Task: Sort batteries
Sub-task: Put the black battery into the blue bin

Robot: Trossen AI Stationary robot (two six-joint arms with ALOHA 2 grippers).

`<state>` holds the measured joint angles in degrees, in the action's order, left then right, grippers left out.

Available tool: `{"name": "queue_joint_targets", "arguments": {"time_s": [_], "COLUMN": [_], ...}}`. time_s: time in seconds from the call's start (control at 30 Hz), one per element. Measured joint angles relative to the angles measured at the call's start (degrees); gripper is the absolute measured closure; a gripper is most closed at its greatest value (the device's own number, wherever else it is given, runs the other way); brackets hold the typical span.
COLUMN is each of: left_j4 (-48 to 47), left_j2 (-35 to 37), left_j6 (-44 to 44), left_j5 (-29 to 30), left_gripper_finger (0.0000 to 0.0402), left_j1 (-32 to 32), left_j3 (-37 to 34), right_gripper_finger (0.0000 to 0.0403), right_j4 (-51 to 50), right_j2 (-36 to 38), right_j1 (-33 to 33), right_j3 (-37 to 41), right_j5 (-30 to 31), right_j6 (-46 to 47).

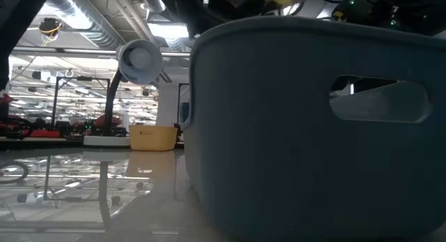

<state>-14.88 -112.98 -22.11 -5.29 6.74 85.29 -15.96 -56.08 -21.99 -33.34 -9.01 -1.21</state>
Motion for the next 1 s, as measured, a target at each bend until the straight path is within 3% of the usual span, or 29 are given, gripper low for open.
{"name": "queue_joint_targets", "arguments": {"time_s": [0.13, 0.3, 0.5, 0.63, 0.77, 1.0], "left_j4": [-4.2, -0.3, 21.9, 36.6, 42.0, 42.0], "left_j2": [4.3, 12.3, 22.7, 25.2, 25.0, 25.0], "left_j6": [1.0, 1.1, 2.3, 3.5, 3.3, 2.4], "left_j5": [1.2, 7.2, 8.5, 8.4, 8.4, 8.3], "left_gripper_finger": [0.029, 0.0314, 0.0336, 0.034, 0.0341, 0.0341], "left_j1": [-0.9, -2.7, -2.2, -1.5, -1.4, -1.5], "left_j3": [-4.8, -16.0, -31.6, -38.9, -42.1, -42.7], "right_gripper_finger": [0.0277, 0.0277, 0.0277, 0.0277, 0.0276, 0.0276], "right_j4": [-2.3, -10.6, -29.7, -34.2, -35.2, -33.0], "right_j2": [0.0, 0.0, 0.0, 0.0, -0.2, -1.3], "right_j1": [4.3, 12.4, 23.8, 31.2, 38.4, 49.4], "right_j3": [-0.6, -1.7, -10.2, -13.3, -11.6, -4.6], "right_j5": [-0.5, -1.1, 4.0, 4.9, 3.8, -5.2], "right_j6": [4.3, 12.6, 24.2, 30.4, 38.4, 48.7]}}
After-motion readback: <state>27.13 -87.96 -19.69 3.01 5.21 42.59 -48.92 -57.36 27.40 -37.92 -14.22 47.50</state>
